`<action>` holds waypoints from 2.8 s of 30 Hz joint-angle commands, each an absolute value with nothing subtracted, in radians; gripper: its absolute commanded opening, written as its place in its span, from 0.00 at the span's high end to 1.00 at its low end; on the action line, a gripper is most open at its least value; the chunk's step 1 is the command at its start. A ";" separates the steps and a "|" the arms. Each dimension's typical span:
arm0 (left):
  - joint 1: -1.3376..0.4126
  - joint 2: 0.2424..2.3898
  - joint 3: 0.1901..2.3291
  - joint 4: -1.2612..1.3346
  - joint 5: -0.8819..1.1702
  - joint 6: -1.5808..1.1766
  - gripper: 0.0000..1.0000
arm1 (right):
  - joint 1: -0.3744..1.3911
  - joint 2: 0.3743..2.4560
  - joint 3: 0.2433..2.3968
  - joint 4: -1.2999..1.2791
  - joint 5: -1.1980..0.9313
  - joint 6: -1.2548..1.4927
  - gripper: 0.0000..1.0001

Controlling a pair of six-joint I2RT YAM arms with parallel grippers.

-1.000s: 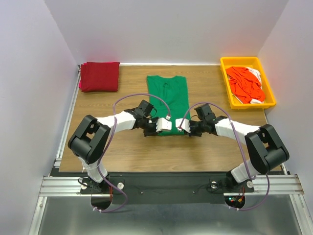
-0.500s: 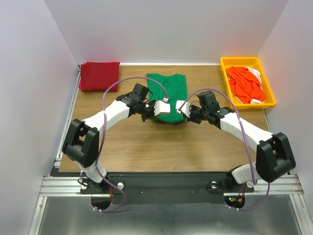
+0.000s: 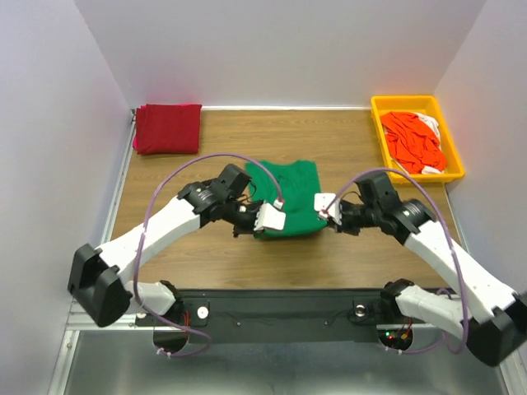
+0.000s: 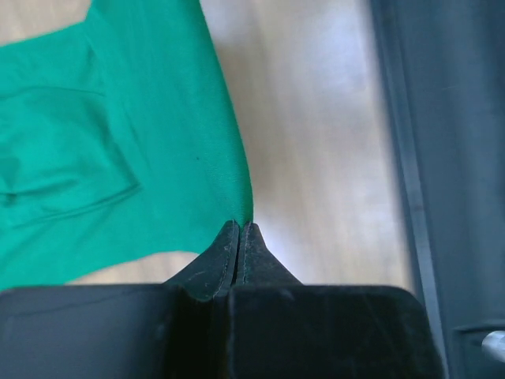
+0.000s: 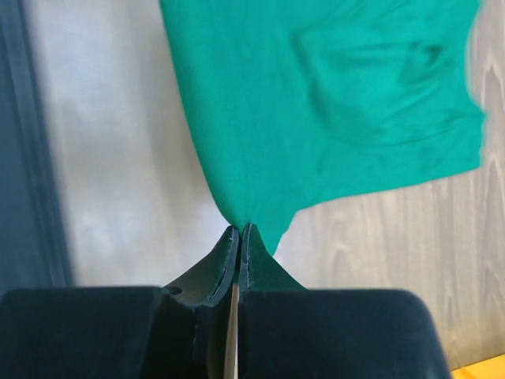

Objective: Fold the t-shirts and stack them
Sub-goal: Fold the tshirt

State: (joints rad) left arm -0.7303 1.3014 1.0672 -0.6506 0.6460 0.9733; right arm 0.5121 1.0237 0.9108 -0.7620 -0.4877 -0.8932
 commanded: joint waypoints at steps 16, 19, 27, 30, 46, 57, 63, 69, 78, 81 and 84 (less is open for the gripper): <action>-0.506 1.580 1.420 -0.954 0.842 1.120 1.00 | 0.353 1.402 1.196 -0.888 -0.560 -1.138 0.99; -0.434 1.766 1.536 -1.000 0.853 1.189 1.00 | 0.313 1.558 1.305 -0.876 -0.583 -1.195 0.99; -0.287 2.184 1.941 -1.054 0.891 1.223 1.00 | 0.273 1.983 1.578 -0.822 -0.618 -1.227 1.00; -0.272 2.272 2.025 -1.043 0.881 1.190 1.00 | 0.259 2.106 1.676 -0.807 -0.624 -1.197 0.99; -0.330 2.079 1.529 -0.803 0.891 1.088 0.95 | 0.275 2.018 1.432 -0.724 -0.637 -1.114 0.99; -0.345 1.764 1.152 -0.713 0.891 1.043 0.63 | 0.293 1.617 1.062 -0.762 -0.709 -0.985 0.69; -0.374 1.683 1.225 -0.657 0.871 0.988 0.44 | 0.281 1.644 1.192 -0.762 -0.761 -0.798 0.61; -0.509 1.735 1.322 -0.517 0.804 0.890 0.43 | 0.262 1.893 1.439 -0.755 -0.902 -0.635 0.66; -0.630 1.864 1.370 -0.411 0.756 0.839 0.43 | 0.259 2.108 1.635 -0.729 -1.009 -0.440 0.69; -0.661 1.896 1.358 -0.377 0.723 0.828 0.43 | 0.259 2.140 1.632 -0.718 -1.022 -0.420 0.69; -0.675 1.916 1.356 -0.367 0.716 0.825 0.45 | 0.259 2.151 1.615 -0.712 -1.026 -0.416 0.70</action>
State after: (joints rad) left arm -0.6483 1.9148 1.3514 -0.4091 0.7292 0.8455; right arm 0.2623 2.1391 1.5986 -0.7399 -0.9722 -0.4591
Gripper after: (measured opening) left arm 0.563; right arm 0.305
